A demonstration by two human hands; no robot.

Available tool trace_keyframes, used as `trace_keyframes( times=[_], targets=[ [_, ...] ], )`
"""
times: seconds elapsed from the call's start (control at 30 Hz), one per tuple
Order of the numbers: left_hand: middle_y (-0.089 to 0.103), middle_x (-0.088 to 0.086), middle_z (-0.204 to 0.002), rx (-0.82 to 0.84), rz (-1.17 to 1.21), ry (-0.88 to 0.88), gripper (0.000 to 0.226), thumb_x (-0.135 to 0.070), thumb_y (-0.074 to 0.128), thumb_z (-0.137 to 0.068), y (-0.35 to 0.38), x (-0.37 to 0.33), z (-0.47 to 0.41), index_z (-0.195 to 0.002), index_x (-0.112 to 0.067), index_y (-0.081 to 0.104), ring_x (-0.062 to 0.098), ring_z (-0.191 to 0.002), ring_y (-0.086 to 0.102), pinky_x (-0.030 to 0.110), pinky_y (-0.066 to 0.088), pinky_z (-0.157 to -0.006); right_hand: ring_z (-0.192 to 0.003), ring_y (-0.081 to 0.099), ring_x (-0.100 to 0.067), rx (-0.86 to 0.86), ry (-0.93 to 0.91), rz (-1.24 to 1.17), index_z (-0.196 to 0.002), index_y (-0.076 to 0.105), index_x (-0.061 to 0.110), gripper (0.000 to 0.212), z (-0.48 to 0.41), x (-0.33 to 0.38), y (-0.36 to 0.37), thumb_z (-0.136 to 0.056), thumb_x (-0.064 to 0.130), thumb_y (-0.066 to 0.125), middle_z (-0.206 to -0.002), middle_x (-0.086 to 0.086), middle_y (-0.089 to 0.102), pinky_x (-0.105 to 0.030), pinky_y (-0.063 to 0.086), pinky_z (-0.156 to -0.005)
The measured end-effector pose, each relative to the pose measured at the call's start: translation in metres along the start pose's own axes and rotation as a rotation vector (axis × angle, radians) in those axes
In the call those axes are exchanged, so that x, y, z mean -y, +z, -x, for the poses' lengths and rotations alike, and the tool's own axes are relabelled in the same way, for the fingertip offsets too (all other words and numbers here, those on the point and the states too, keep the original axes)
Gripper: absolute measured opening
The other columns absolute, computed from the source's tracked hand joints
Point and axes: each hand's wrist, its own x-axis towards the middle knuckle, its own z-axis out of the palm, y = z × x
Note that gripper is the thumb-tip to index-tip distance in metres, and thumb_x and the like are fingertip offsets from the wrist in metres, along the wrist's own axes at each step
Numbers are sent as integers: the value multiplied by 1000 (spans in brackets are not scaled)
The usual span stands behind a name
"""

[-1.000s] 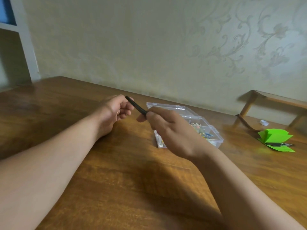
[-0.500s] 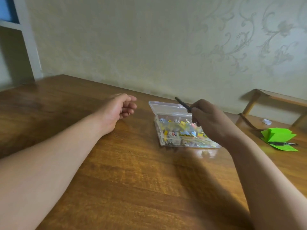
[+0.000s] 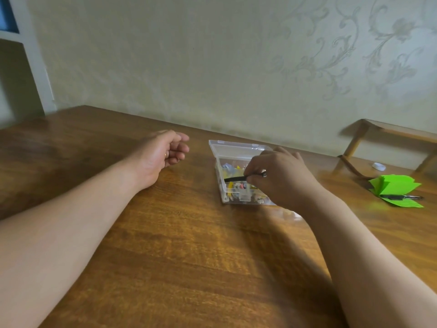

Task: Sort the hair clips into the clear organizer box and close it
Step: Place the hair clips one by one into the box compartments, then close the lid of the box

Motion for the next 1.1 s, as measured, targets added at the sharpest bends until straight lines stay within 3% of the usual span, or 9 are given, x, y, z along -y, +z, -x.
trace_keyframes(
  times=[0.2,0.4,0.5,0.6,0.73,0.87,0.97,1.1],
  targets=[
    [73,2,-86,12,-33,9,28,-17,47,-107,0,0,1,-118,-12,72,13,-78,65,30,49,-75,-106,52,-16,-44,33,-36,-97,71,41,4,1,-1,3,-95,38,73,-101,15,65,-43,43,-93],
    [73,3,-85,5,-49,21,27,-16,47,-107,2,-1,2,-116,-11,72,14,-78,64,30,48,-74,-97,60,-15,-36,81,-144,-86,71,37,11,0,-4,7,-92,28,74,-83,22,61,-43,52,-90],
    [73,2,-85,13,-58,28,27,-16,47,-107,1,-1,3,-116,-11,72,14,-78,64,30,48,-74,-93,64,-12,-66,110,-210,-89,73,36,8,0,-5,5,-94,30,71,-87,20,69,-40,55,-88],
    [73,4,-86,7,-84,36,27,-15,48,-106,1,-2,4,-116,-10,72,16,-79,64,31,48,-74,-90,69,-12,-221,303,-392,-101,78,28,13,0,-23,-14,-98,37,69,-93,12,75,-32,54,-81],
    [74,10,-94,29,-289,87,27,-13,48,-107,8,-1,11,-114,-10,74,22,-84,65,33,50,-75,-96,63,-18,-424,562,-472,-119,75,15,32,10,-63,-25,-104,39,60,-100,3,69,-32,45,-80],
    [76,4,-102,85,-584,160,25,-19,52,-108,22,0,22,-113,-19,76,19,-92,68,29,50,-78,-112,67,-24,-306,676,-707,-133,69,13,46,15,-82,-6,-105,47,56,-121,-2,72,-36,51,-91],
    [76,-2,-108,102,-614,134,25,-25,52,-109,29,-3,24,-121,-24,73,17,-102,68,29,49,-81,-109,68,-25,-195,651,-765,-135,68,13,51,15,-79,0,-105,52,54,-119,-6,73,-45,54,-102],
    [75,3,-116,146,-566,15,27,-29,51,-110,46,-12,14,-130,-21,66,19,-108,67,29,47,-81,-102,70,-29,-152,651,-712,-120,72,13,51,12,-77,3,-104,57,51,-108,-7,75,-51,56,-100]
  ],
)
